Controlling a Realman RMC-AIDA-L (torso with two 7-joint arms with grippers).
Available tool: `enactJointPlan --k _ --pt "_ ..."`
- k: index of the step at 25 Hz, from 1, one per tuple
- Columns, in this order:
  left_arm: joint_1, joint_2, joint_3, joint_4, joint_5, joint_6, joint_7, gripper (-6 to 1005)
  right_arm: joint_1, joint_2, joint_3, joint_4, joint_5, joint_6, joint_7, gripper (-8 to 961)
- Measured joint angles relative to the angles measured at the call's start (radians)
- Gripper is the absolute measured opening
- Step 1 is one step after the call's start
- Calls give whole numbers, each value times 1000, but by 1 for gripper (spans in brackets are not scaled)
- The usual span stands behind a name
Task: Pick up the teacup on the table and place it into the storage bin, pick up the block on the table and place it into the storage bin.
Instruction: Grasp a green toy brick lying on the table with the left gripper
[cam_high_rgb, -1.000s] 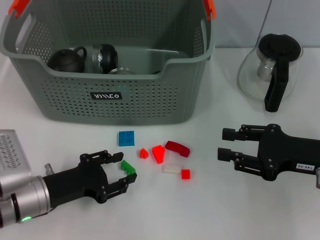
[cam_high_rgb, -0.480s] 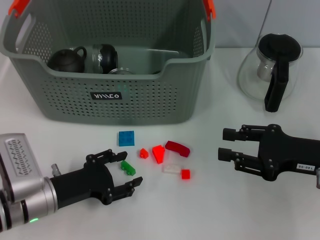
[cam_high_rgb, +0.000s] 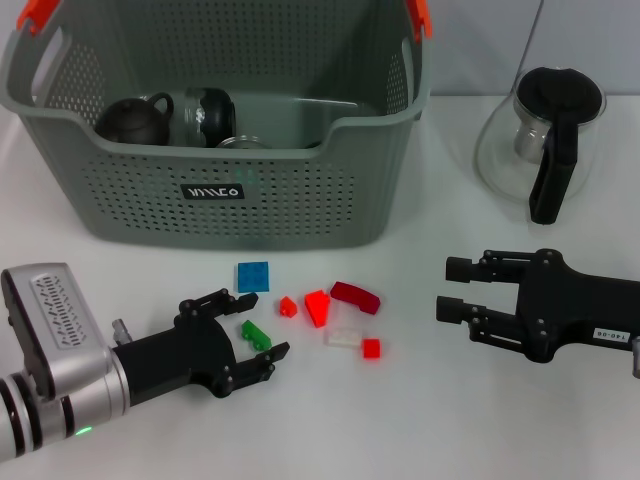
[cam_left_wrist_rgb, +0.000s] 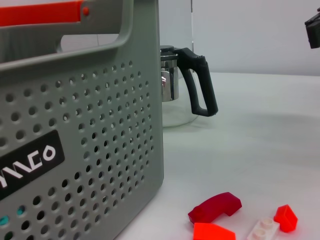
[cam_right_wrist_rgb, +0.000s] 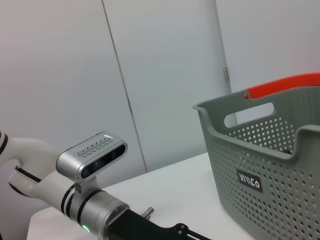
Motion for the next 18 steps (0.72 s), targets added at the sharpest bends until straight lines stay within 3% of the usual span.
enactJointPlan --k 18 --pt "8 1 -8 1 -26 -32 13 723 -6 0 0 0 0 1 -1 523"
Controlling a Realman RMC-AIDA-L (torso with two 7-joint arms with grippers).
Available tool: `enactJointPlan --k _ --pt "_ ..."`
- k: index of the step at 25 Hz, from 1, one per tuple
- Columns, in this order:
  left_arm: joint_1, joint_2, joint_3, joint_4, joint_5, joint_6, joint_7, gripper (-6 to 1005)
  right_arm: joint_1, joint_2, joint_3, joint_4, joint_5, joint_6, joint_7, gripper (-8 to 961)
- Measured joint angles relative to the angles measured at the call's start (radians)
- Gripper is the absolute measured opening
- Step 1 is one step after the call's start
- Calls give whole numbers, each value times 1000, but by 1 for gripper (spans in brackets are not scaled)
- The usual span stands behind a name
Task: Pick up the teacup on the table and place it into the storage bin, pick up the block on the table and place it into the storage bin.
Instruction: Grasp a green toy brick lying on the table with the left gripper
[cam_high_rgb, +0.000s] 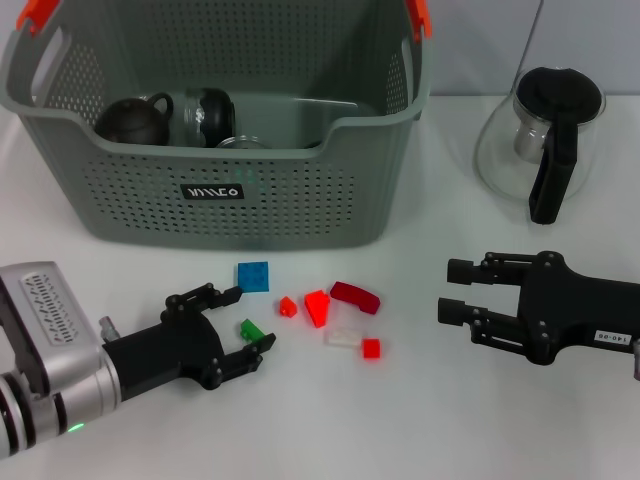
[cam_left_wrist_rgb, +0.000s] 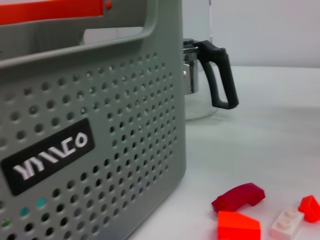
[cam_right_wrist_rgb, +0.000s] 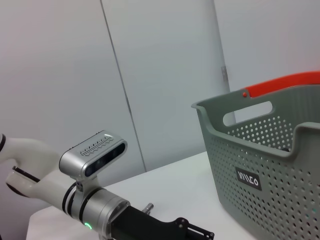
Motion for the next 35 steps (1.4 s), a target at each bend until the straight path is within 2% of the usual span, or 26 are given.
enactJointPlan --k 8,14,26,35 --pt "25 4 -40 12 0 4 0 722 -1 0 0 0 0 0 0 523" --pt "33 5 -49 22 8 54 0 722 -1 0 0 0 0 -1 3 524" --pt "14 6 -35 14 25 18 1 720 1 0 0 0 0 -2 4 524" --pt "7 2 18 11 26 -20 2 721 7 0 -2 0 0 -2 5 523"
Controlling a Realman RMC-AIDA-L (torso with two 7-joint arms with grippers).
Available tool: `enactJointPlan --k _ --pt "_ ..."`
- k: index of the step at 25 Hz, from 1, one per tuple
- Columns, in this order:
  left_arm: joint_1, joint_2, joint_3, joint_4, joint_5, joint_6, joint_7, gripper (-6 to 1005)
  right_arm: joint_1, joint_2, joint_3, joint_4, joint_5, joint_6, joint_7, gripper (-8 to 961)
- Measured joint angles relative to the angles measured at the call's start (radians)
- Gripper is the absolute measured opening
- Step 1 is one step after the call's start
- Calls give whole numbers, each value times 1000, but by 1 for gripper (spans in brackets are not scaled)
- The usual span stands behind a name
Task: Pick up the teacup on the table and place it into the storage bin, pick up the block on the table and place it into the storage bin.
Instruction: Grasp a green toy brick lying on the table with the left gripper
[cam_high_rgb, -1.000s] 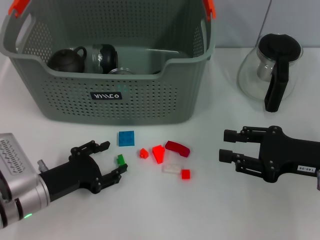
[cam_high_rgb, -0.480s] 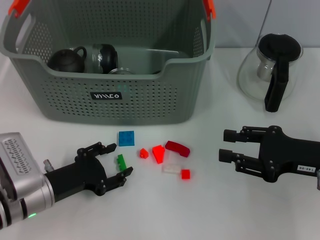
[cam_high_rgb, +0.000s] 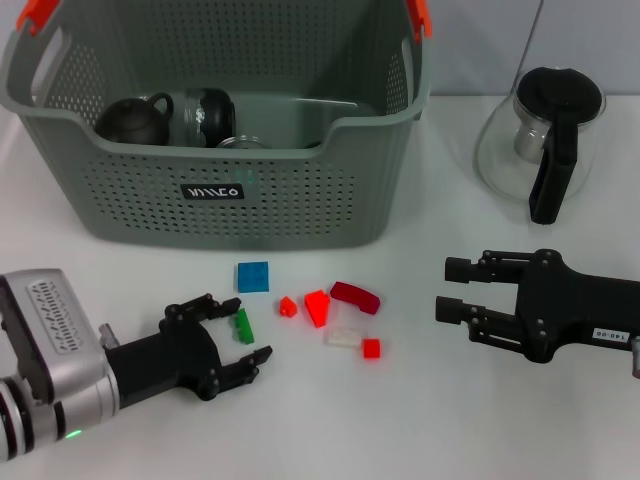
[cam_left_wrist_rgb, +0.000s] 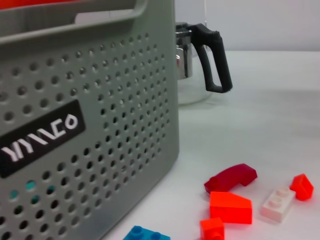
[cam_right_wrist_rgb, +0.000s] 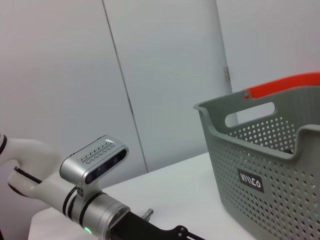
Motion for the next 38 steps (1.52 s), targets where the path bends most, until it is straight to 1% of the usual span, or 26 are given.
enactJointPlan --k 9,21,29,38 --pt "-11 2 1 -9 -1 9 0 720 -6 0 0 0 0 0 0 524" --pt "10 3 -1 -3 0 16 0 721 -8 0 0 0 0 2 -2 523" --pt "-9 3 -1 -2 -1 8 4 721 -8 0 0 0 0 2 -3 523" --pt "-13 4 1 -2 -1 5 13 720 -8 0 0 0 0 2 -1 524"
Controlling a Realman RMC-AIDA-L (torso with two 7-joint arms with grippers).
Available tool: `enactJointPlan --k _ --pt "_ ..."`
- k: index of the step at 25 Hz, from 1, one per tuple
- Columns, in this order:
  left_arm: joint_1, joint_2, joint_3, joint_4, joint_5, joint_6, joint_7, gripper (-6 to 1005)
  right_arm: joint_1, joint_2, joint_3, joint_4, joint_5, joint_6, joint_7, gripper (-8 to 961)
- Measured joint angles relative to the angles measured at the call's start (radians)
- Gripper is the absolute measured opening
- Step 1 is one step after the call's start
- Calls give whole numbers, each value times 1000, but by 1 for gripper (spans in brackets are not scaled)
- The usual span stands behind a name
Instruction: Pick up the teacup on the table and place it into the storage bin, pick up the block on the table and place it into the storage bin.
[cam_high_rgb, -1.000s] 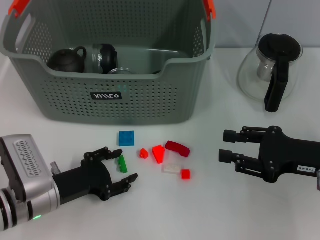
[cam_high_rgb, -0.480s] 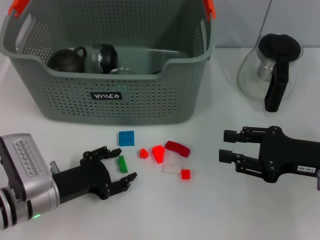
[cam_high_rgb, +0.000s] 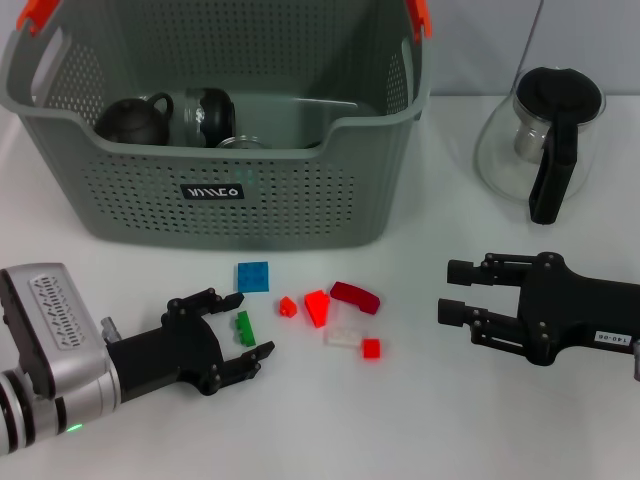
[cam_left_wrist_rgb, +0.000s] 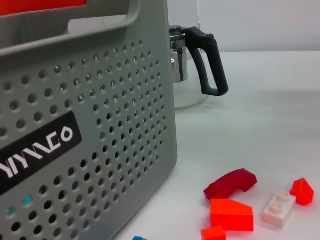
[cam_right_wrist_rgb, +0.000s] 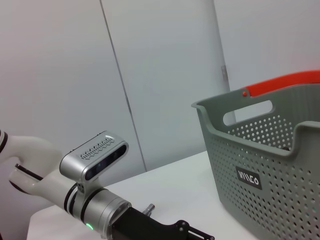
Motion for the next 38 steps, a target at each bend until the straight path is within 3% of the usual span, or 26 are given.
enactJointPlan --k 12,17,19,30,31,33,38 --pt "-10 -1 0 -6 0 -34 -8 690 2 0 -1 0 0 0 1 524" --pt "-8 -2 -2 -3 0 -29 -15 467 0 0 0 0 0 0 1 523" --pt "-3 -1 -9 7 -5 -9 -35 436 0 0 0 0 0 0 1 523" --pt "30 16 -127 190 -10 388 -302 438 0 0 0 0 0 -1 1 524" --pt "11 27 -172 227 -25 484 -390 439 0 0 0 0 0 -1 0 524" --pt "-6 36 -199 248 -45 534 -458 442 1 0 0 0 0 -2 -2 524" --pt "-81 61 -221 320 -113 569 -717 451 1 0 0 0 0 -1 -2 523"
